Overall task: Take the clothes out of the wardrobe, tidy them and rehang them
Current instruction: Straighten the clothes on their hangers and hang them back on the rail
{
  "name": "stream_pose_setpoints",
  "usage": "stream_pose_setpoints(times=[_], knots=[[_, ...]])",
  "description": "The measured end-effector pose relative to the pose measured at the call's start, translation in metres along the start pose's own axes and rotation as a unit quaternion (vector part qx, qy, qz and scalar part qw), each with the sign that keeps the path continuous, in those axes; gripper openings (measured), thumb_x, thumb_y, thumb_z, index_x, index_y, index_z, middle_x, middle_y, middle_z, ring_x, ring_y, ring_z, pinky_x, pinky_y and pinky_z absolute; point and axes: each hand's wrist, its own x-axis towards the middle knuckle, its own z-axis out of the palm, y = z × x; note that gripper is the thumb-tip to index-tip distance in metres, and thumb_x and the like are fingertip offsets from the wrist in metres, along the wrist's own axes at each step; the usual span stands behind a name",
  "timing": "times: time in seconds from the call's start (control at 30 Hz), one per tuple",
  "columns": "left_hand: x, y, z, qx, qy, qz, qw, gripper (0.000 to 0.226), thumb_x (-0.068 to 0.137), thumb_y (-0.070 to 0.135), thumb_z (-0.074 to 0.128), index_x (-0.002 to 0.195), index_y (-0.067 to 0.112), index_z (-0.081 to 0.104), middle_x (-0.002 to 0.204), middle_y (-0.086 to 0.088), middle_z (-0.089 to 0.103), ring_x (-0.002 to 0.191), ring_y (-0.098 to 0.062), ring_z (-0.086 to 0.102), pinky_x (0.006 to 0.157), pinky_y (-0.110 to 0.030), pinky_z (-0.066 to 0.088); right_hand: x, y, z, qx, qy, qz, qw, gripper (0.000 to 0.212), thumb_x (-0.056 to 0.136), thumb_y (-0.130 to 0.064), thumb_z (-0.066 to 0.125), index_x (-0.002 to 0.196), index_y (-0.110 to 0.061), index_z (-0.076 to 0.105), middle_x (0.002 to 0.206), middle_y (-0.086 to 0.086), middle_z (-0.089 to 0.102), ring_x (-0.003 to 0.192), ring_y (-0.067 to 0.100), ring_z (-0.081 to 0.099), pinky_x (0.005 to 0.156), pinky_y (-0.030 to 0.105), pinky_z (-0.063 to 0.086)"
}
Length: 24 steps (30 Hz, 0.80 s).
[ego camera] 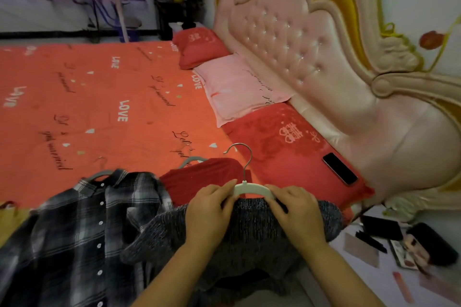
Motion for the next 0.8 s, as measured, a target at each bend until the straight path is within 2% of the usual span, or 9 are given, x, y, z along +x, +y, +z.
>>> stream_pose_setpoints(times=[0.13, 0.27, 0.43, 0.57, 0.7, 0.8], knots=[[0.041, -0.018, 0.017, 0.016, 0.010, -0.021, 1.000, 0.033, 0.079, 0.016, 0.073, 0.112, 0.018, 0.069, 0.077, -0.004, 0.066, 0.072, -0.026, 0.060, 0.055, -0.035, 0.047, 0.048, 0.017, 0.028, 0.004, -0.012, -0.021, 1.000, 0.025, 0.076, -0.022, 0.077, 0.101, -0.020, 0.073, 0.069, -0.002, 0.061, 0.064, 0.023, 0.058, 0.062, 0.033, 0.039], [0.077, -0.042, 0.031, 0.042, 0.018, -0.052, 0.998, 0.034, 0.077, 0.015, 0.075, 0.110, 0.018, 0.070, 0.076, -0.004, 0.066, 0.071, -0.027, 0.061, 0.054, -0.036, 0.048, 0.097, 0.029, 0.059, 0.008, -0.032, -0.053, 0.998, 0.024, 0.077, -0.030, 0.066, 0.098, -0.020, 0.073, 0.067, -0.004, 0.060, 0.062, 0.021, 0.058, 0.060, 0.030, 0.037], [0.119, -0.086, 0.060, 0.074, 0.010, -0.131, 0.989, 0.036, 0.086, 0.024, 0.065, 0.123, 0.022, 0.062, 0.091, -0.003, 0.065, 0.086, -0.023, 0.058, 0.065, -0.033, 0.044, 0.153, 0.049, 0.123, 0.056, -0.096, -0.087, 0.990, 0.028, 0.072, -0.018, 0.081, 0.099, -0.019, 0.073, 0.069, -0.002, 0.062, 0.065, 0.024, 0.059, 0.059, 0.035, 0.042], [0.152, -0.123, 0.090, 0.105, 0.000, -0.188, 0.977, 0.036, 0.085, 0.024, 0.067, 0.121, 0.019, 0.063, 0.088, -0.004, 0.065, 0.083, -0.023, 0.058, 0.063, -0.032, 0.042, 0.194, 0.067, 0.182, 0.082, -0.151, -0.094, 0.981, 0.030, 0.067, -0.016, 0.084, 0.096, -0.018, 0.074, 0.070, -0.001, 0.063, 0.064, 0.025, 0.061, 0.057, 0.037, 0.045], [0.181, -0.168, 0.124, 0.128, -0.009, -0.234, 0.964, 0.036, 0.083, 0.020, 0.069, 0.119, 0.019, 0.065, 0.086, -0.006, 0.066, 0.082, -0.028, 0.059, 0.062, -0.038, 0.047, 0.227, 0.083, 0.249, 0.118, -0.179, -0.094, 0.972, 0.030, 0.069, -0.014, 0.083, 0.097, -0.015, 0.074, 0.071, 0.000, 0.064, 0.067, 0.026, 0.062, 0.059, 0.038, 0.046], [0.196, -0.207, 0.147, 0.150, -0.020, -0.272, 0.950, 0.036, 0.086, 0.021, 0.065, 0.122, 0.020, 0.062, 0.098, -0.007, 0.066, 0.090, -0.029, 0.059, 0.070, -0.038, 0.047, 0.244, 0.092, 0.304, 0.135, -0.215, -0.081, 0.964, 0.025, 0.078, -0.018, 0.075, 0.103, -0.015, 0.072, 0.081, 0.004, 0.066, 0.078, 0.029, 0.061, 0.068, 0.042, 0.048]])
